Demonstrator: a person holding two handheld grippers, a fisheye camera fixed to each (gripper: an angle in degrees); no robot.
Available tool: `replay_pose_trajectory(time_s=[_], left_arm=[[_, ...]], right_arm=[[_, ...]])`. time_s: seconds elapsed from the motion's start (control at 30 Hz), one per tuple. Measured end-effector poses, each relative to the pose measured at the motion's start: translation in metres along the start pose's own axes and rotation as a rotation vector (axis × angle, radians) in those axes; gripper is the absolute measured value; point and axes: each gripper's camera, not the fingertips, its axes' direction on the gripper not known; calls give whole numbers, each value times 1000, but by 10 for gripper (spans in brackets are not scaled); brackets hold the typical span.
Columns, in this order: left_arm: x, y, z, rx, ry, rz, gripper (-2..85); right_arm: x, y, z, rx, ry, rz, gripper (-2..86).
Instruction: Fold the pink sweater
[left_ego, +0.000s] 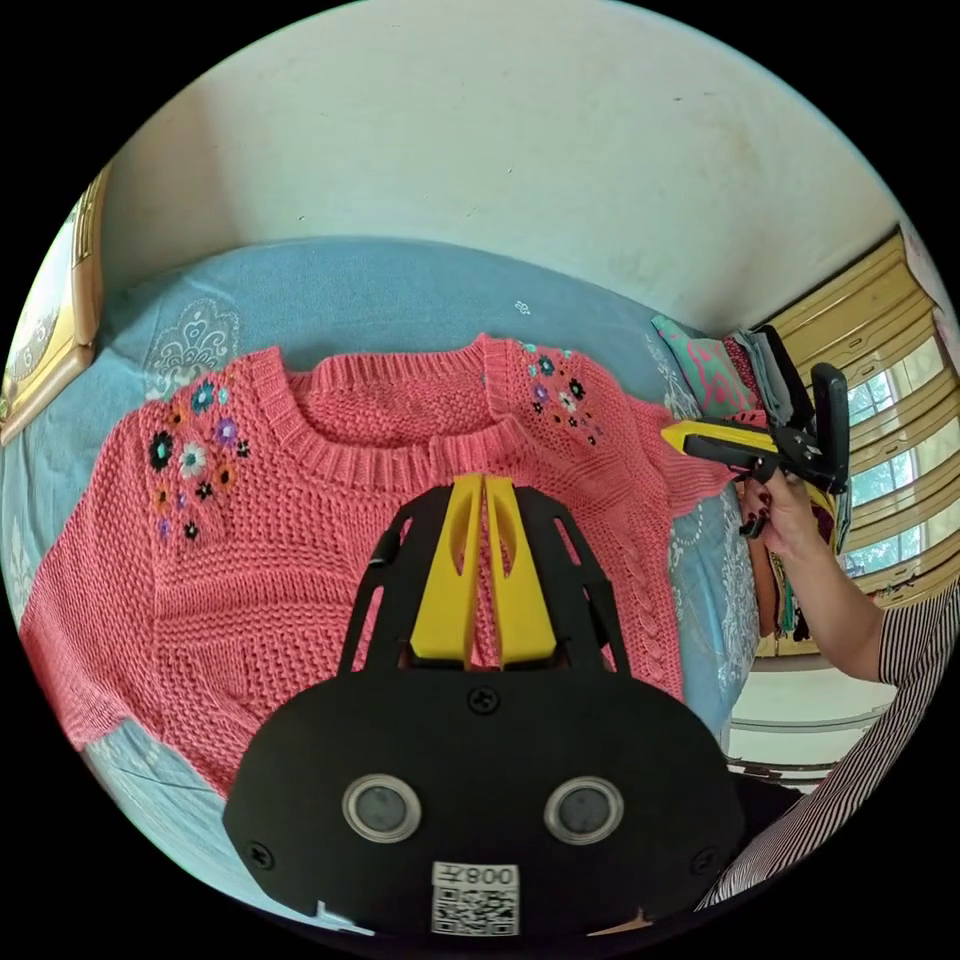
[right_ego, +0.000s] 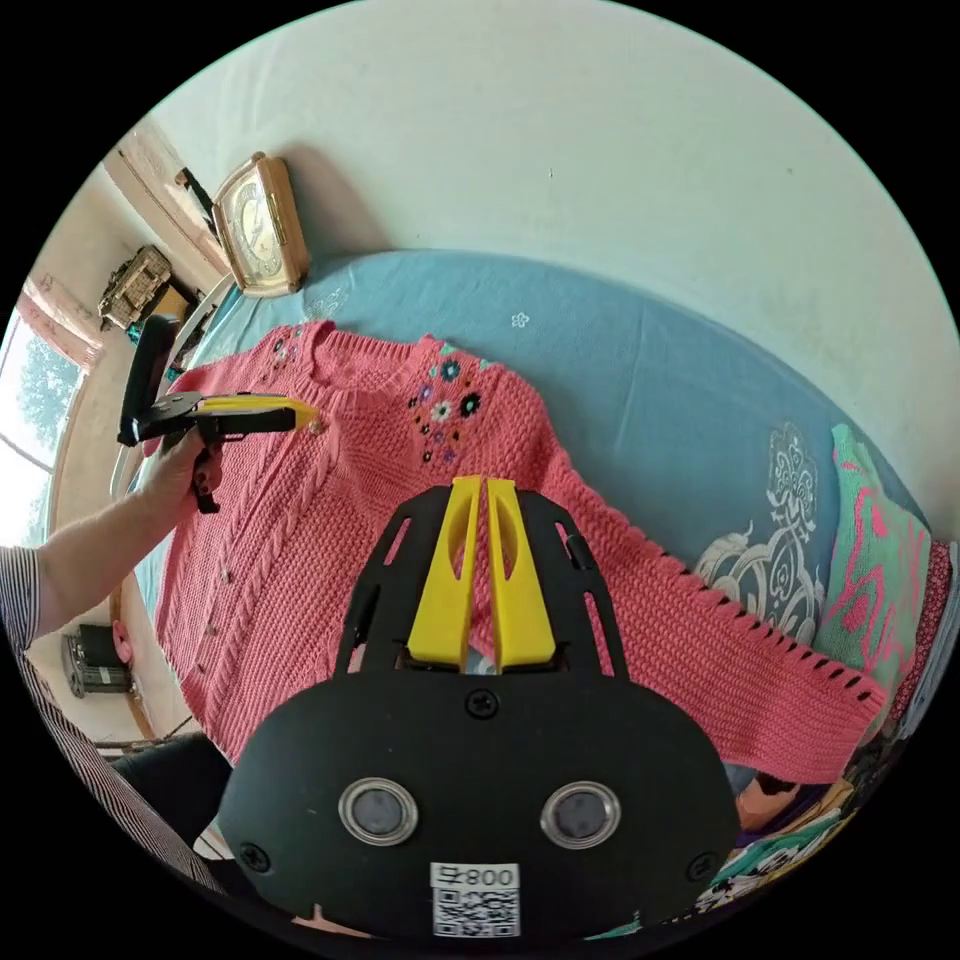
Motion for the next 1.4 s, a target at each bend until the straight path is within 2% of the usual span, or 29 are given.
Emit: replay_pose_trajectory(time_s=[0.1,0.2,0.27,0.33,0.4,0.5,0.67,0.73,0.77,0.87,1.0,1.03,1.07,1.1,1.23,1.4], left_arm=[[-1,-9,17,-39,-35,-7,2],[-7,-9,27,-27,-14,-33,2],[-10,-8,26,-22,-2,-58,1],[-9,-8,24,-24,-19,-53,1],[-10,-8,22,-20,-47,-38,1],[-18,-8,26,-11,6,-69,1],[-18,2,13,60,40,-75,2],[-20,4,20,16,5,-80,2],[-24,7,28,-23,3,-84,2],[-25,21,17,3,62,-104,3],[-18,76,-4,3,133,-107,4],[-17,98,-4,-44,135,-124,4],[-19,121,-1,-115,112,-162,5],[-20,133,1,-145,110,-187,6],[-13,208,-11,-233,203,-332,16],[17,277,-8,-376,280,-458,41]], right_arm=[[7,-32,16,5,75,18,51],[17,-51,52,-117,75,2,31],[26,-54,49,-98,73,32,20],[30,-54,44,-77,162,42,16],[38,-55,48,-93,117,56,13],[45,-58,52,-81,58,77,10],[30,-46,30,69,67,95,4],[17,-30,28,86,-17,80,3],[4,-17,32,58,-79,56,2],[-36,24,48,-63,-159,-23,2],[-77,70,79,-261,-181,-127,0],[-81,80,90,-281,-139,-141,1],[-75,81,87,-204,-166,-103,2],[-71,78,89,-228,-185,-87,3],[-70,67,83,-256,-272,-72,11],[-119,109,96,-477,-365,-194,43]])
